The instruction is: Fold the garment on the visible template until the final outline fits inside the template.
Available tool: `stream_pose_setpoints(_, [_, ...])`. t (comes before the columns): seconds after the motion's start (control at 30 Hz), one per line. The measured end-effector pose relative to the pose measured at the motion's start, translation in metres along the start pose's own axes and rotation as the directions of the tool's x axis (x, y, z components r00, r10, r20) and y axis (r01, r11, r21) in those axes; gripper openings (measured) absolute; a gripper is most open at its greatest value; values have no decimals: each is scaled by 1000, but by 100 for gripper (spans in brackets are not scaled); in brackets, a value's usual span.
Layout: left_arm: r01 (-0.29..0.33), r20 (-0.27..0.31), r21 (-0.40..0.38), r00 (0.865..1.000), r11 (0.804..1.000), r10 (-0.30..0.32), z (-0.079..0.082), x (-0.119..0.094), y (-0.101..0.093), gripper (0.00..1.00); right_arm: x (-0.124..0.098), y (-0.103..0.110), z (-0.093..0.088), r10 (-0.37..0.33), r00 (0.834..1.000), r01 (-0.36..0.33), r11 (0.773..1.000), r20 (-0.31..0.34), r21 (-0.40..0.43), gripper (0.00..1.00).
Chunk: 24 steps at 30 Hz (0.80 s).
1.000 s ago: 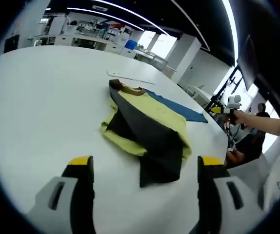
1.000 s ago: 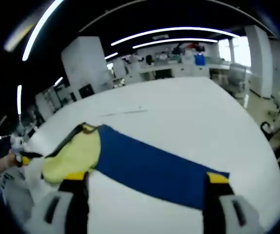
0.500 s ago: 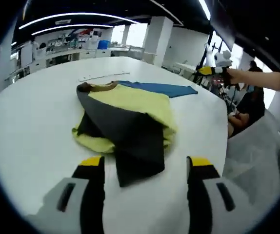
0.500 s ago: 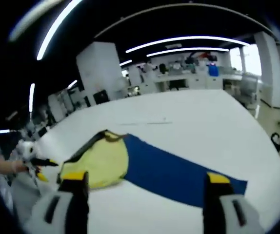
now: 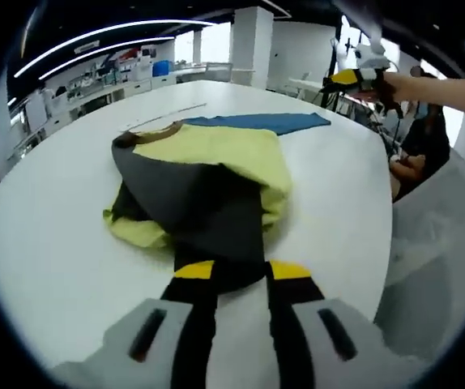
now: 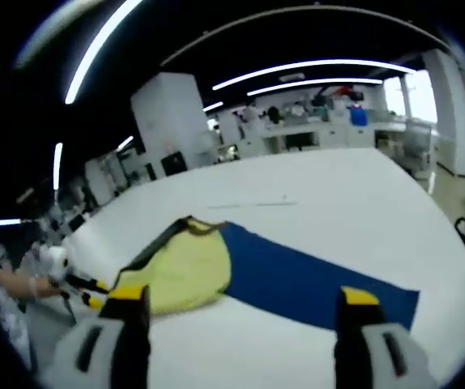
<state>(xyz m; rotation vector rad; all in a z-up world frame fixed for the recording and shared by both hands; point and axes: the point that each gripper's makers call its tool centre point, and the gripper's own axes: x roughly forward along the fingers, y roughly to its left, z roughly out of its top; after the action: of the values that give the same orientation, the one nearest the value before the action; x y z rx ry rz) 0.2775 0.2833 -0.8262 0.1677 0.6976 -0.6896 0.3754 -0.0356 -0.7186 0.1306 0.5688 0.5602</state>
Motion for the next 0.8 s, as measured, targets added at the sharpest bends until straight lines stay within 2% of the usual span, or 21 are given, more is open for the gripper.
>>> stream_pose_setpoints(0.1, [-1,-3,-10,1000,1000,1,-1,4,1,19,-3,1,-1,-2,1000,2,1000,-2,3,95])
stream_pose_setpoints(0.2, [14,0,-38,1000,999,-14,-1,2,-1,0,-4,0,-2,-4,1000,4,1000,-4,7,95])
stream_pose_setpoints(0.27, [36,-11,-73,999,997,-37,1,-1,-2,0,-4,0,-3,-2,1000,3,1000,-3,13,95])
stream_pose_setpoints(0.43, [55,36,-115,998,992,-51,11,-15,3,0,-4,1,-5,0,1000,0,1000,-5,22,93])
stream_pose_setpoints(0.53, [50,62,-132,997,990,-42,28,-30,6,0,-2,2,-8,5,1000,-5,1000,-6,26,92])
stream_pose_setpoints(0.8, [28,115,-154,993,988,-10,48,-56,29,0,1,8,-8,20,1000,-20,999,-2,33,92])
